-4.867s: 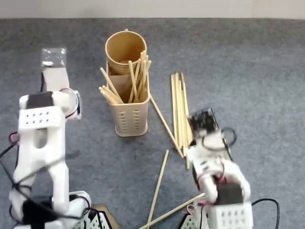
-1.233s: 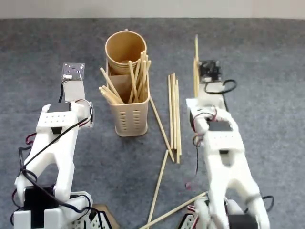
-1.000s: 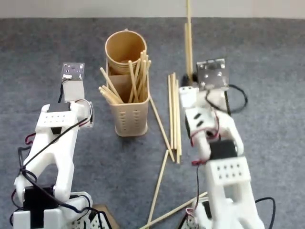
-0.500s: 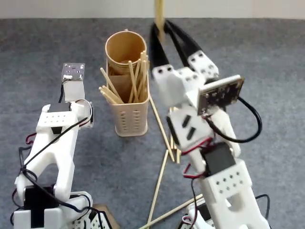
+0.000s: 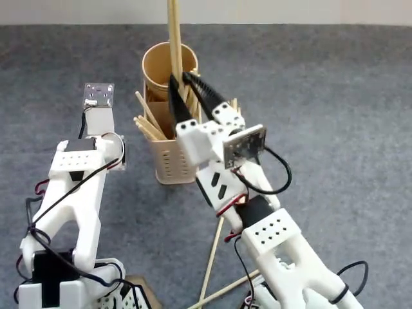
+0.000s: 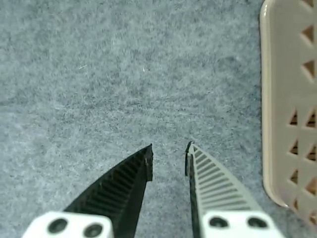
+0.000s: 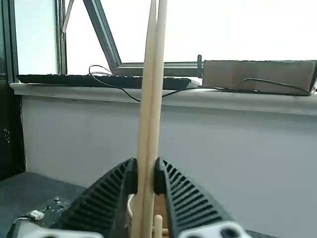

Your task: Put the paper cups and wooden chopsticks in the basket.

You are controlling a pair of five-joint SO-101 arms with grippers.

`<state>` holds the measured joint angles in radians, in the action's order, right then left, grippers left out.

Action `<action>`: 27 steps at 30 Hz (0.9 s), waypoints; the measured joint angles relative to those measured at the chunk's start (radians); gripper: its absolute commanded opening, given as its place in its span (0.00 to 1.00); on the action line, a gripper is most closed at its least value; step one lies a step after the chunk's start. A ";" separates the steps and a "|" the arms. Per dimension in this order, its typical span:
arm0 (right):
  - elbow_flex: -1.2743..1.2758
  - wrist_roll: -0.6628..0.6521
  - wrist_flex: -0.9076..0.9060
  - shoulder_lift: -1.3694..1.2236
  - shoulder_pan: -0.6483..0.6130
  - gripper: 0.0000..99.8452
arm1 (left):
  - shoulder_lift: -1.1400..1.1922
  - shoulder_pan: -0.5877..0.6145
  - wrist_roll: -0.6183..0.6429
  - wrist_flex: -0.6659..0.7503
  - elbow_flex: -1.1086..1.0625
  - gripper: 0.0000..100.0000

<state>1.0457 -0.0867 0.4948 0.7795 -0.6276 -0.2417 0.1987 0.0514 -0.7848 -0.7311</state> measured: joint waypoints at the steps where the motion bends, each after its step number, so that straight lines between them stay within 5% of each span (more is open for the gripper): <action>1: 0.023 0.006 0.026 -0.002 0.002 0.02 | 0.000 0.000 0.000 0.000 -0.003 0.13; 6: 0.138 0.005 0.087 -0.003 0.003 0.14 | 0.000 0.000 0.000 0.000 -0.003 0.13; 16: 0.028 -0.017 -0.092 -0.003 0.003 0.13 | 0.003 0.000 0.000 0.003 -0.003 0.13; 20: -0.135 0.041 -0.356 -0.003 0.032 0.13 | 0.003 0.000 0.000 0.003 -0.003 0.13; 27: -0.486 0.075 -1.134 0.005 0.176 0.13 | 0.003 0.000 0.000 0.003 -0.003 0.13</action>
<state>0.5593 -0.0115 -0.6391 0.7841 -0.4511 -0.2386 0.1987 0.0514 -0.7818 -0.7342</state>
